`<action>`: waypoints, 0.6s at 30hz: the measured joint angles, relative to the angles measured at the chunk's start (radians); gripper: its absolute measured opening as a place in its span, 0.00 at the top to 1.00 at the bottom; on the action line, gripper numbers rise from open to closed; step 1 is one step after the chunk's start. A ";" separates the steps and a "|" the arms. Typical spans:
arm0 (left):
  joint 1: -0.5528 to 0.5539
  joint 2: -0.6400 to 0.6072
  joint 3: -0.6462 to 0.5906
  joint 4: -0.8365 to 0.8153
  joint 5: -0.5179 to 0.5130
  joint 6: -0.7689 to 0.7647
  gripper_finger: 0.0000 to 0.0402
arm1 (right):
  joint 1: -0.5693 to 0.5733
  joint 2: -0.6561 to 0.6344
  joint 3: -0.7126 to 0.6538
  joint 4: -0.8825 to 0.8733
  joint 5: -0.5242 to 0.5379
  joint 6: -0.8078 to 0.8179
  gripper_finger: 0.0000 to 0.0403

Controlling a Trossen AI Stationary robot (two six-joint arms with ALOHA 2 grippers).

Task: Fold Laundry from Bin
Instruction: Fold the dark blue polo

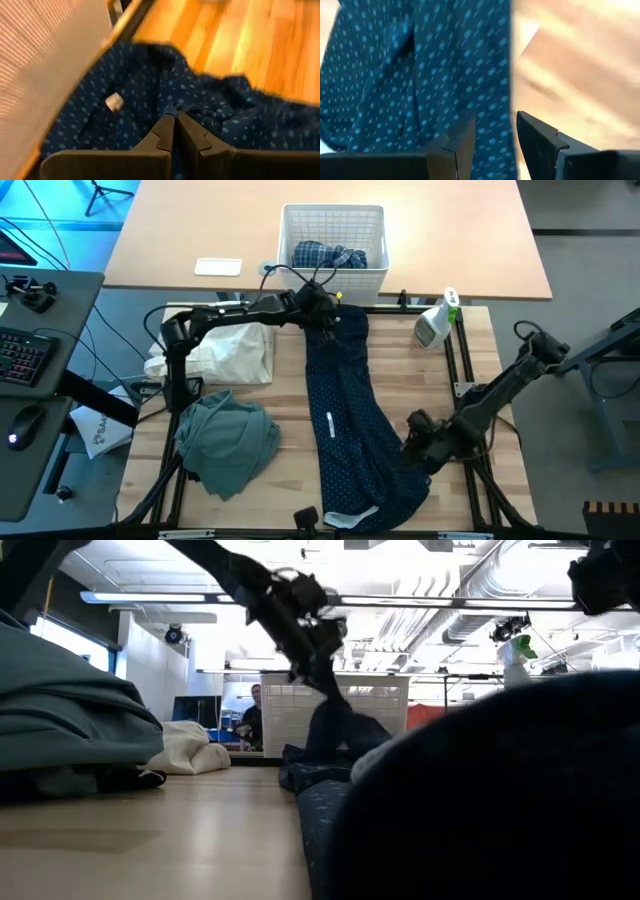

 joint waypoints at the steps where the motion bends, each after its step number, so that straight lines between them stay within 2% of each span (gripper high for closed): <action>1: 0.005 0.014 0.000 0.004 0.000 0.006 1.00 | 0.005 0.019 0.000 0.025 -0.016 0.012 0.65; 7: 0.023 0.053 0.000 0.000 -0.009 0.013 1.00 | 0.062 0.056 0.001 0.157 -0.060 0.129 0.57; 11: 0.024 0.053 0.000 0.001 -0.009 0.013 1.00 | 0.130 0.057 0.001 0.019 -0.154 0.322 0.52; 13: 0.023 0.053 0.000 0.000 -0.009 0.013 1.00 | 0.172 0.053 -0.025 0.021 -0.159 0.404 0.52; 18: 0.010 0.053 0.000 -0.001 -0.009 -0.004 1.00 | 0.240 0.047 -0.193 0.378 -0.173 0.473 0.54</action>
